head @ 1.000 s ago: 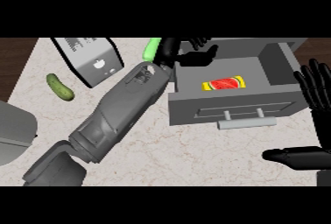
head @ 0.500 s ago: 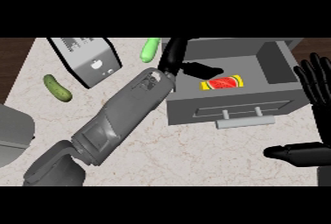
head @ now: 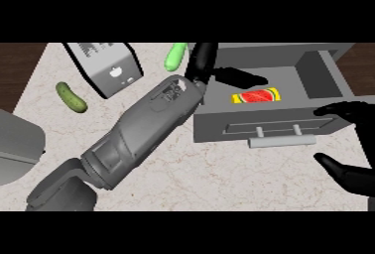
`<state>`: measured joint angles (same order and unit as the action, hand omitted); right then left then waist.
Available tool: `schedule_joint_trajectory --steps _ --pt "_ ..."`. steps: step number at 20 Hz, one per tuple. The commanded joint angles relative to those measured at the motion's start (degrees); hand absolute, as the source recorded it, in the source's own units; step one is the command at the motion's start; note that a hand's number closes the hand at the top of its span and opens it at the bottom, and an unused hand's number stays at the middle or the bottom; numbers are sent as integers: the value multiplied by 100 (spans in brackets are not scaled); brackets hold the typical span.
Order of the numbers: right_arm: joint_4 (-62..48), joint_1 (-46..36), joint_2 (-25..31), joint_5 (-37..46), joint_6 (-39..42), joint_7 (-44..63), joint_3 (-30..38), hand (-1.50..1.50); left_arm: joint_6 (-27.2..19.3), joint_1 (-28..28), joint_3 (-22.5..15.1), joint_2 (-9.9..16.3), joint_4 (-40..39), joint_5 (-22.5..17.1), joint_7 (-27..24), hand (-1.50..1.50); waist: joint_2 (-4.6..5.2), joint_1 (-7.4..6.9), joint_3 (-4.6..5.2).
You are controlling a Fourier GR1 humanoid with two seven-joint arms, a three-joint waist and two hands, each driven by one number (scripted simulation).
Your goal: Pick up the cup, place it into the drawer and close the drawer
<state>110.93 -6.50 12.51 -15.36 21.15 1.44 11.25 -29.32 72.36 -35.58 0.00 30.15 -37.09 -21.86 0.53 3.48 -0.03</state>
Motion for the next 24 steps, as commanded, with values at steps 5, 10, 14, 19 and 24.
schedule_joint_trajectory --steps 5,10,14,19,24 --pt "501 753 552 770 661 -236 -205 150 -49 -77 472 78 371 -86 94 -150 -73 -291 3" --pt "395 479 635 1788 441 -241 -466 150 -1 -298 628 441 793 2 279 -150 -70 -383 2" --pt "734 632 512 2344 151 120 -734 150 311 -979 781 1078 1514 -78 438 -150 -97 -445 7" --pt "56 556 404 3082 -135 -514 -888 150 462 -1544 1025 1688 2375 -62 823 -150 -78 -428 1" --pt "-720 -18 331 4350 -600 -598 -1626 150 664 -2391 1030 2141 3421 -185 1052 -150 -81 -573 3"
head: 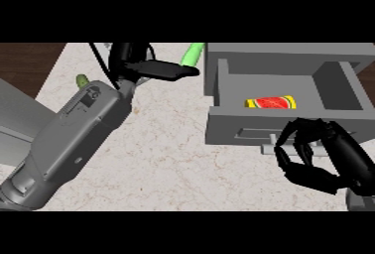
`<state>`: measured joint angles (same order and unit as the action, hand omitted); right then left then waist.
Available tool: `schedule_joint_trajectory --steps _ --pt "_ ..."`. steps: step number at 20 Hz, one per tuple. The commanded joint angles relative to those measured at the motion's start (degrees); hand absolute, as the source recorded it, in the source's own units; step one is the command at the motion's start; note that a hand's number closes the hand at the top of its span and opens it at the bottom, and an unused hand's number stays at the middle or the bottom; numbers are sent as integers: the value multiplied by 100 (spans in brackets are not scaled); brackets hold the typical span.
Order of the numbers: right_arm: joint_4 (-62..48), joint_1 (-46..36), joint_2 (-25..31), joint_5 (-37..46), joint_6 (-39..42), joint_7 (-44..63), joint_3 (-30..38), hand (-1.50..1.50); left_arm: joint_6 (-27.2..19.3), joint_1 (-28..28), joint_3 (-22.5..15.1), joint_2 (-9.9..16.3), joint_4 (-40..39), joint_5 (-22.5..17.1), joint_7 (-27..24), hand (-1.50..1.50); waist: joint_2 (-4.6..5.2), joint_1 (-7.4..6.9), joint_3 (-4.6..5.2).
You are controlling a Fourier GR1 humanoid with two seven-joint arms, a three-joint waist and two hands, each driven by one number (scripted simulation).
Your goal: Pick up the cup, place it into the drawer and close the drawer
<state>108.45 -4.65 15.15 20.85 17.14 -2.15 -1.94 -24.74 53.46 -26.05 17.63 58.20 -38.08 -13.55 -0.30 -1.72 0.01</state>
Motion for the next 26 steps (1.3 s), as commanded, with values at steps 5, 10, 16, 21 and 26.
schedule_joint_trajectory --steps 5,10,16,21,26 --pt "-1345 -508 148 2158 -648 -310 -1112 150 312 -986 281 739 1069 -160 181 -150 17 -139 -1" --pt "-2939 -1059 47 2989 -1463 -855 -1270 150 437 -1545 511 1116 1629 -189 229 -150 43 -115 -7" --pt "-5008 -1999 -363 3263 -2262 -1369 -1025 150 1062 -2482 854 1409 1944 -270 -60 -150 68 -53 -7" --pt "-6821 -3187 -272 3020 -2454 -2120 -363 150 1133 -2604 1086 1411 2016 -138 -76 -150 85 -39 -9" --pt "-8083 -4303 -367 3005 -2243 -1998 -64 150 1564 -2800 1178 1488 1850 -145 -157 -150 120 -109 -9"
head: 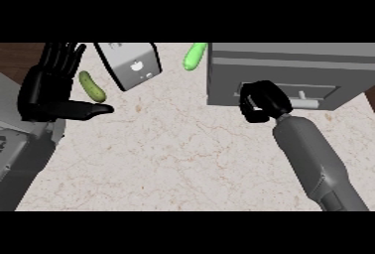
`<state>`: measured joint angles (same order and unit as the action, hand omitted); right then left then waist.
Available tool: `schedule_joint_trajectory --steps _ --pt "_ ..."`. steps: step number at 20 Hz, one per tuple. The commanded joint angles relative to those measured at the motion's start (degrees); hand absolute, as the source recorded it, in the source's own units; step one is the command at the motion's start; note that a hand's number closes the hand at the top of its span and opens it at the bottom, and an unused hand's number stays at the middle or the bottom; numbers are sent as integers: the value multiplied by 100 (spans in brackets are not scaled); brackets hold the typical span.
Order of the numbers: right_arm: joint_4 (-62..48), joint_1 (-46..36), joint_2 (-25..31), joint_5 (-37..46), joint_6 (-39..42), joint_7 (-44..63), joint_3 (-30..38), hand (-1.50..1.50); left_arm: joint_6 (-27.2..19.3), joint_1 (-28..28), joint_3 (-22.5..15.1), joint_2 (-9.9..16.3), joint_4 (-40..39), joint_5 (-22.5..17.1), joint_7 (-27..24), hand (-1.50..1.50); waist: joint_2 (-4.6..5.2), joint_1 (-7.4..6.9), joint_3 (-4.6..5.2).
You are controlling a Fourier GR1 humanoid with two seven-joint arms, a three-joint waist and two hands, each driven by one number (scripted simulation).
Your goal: Pick up the cup, place it into the drawer and close the drawer
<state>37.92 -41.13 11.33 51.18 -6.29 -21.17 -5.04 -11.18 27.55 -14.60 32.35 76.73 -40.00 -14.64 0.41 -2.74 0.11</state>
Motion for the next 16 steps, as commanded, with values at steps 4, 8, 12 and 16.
schedule_joint_trajectory --steps 4,8,12,16 --pt "-1793 -1022 380 -164 -26 -462 614 150 224 -362 59 -10 327 28 -115 -150 117 -185 -28" --pt "-2095 -1379 565 -242 243 -325 750 150 348 -189 143 67 454 -166 193 -150 158 -327 -34" --pt "-2181 -1451 658 -397 312 -571 887 150 475 -238 29 -117 168 -83 49 -150 215 -268 -32" --pt "-2237 -1443 846 -529 425 -705 1025 150 496 -311 7 -153 271 -3 -104 -150 249 -381 -38"
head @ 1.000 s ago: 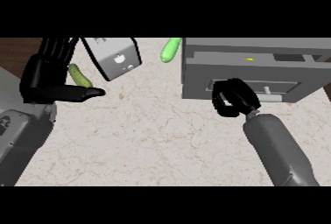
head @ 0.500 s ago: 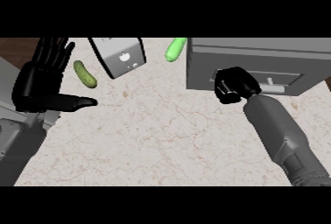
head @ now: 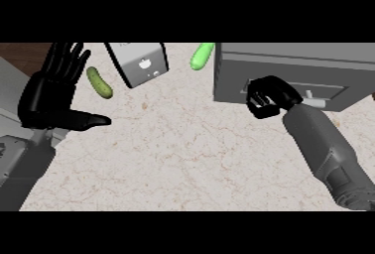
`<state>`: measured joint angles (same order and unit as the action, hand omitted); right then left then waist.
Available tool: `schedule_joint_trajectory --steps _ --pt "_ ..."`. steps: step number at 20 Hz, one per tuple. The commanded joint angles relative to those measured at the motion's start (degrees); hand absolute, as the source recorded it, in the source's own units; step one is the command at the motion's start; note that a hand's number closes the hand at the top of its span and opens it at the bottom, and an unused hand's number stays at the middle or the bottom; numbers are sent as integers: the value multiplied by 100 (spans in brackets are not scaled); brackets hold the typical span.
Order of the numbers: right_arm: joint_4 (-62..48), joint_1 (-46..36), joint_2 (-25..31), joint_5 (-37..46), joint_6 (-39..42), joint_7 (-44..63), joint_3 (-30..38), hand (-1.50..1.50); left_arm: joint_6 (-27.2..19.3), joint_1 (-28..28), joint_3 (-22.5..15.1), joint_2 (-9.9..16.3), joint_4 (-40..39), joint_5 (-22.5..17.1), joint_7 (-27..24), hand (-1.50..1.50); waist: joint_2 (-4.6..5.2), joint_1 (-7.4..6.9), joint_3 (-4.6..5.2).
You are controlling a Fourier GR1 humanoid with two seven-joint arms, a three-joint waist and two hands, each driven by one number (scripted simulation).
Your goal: Pick up the cup, place it into the drawer and close the drawer
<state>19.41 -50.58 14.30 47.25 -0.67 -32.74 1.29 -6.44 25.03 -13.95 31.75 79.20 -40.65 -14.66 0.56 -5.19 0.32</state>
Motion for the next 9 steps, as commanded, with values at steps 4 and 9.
schedule_joint_trajectory --steps 4,9 --pt "-350 -582 576 -289 -179 399 562 150 35 -76 -96 -114 47 64 -31 -150 222 -163 -60" --pt "-396 -534 395 -250 -343 391 531 150 242 -129 -132 -200 -161 46 -126 -150 290 -200 -51"
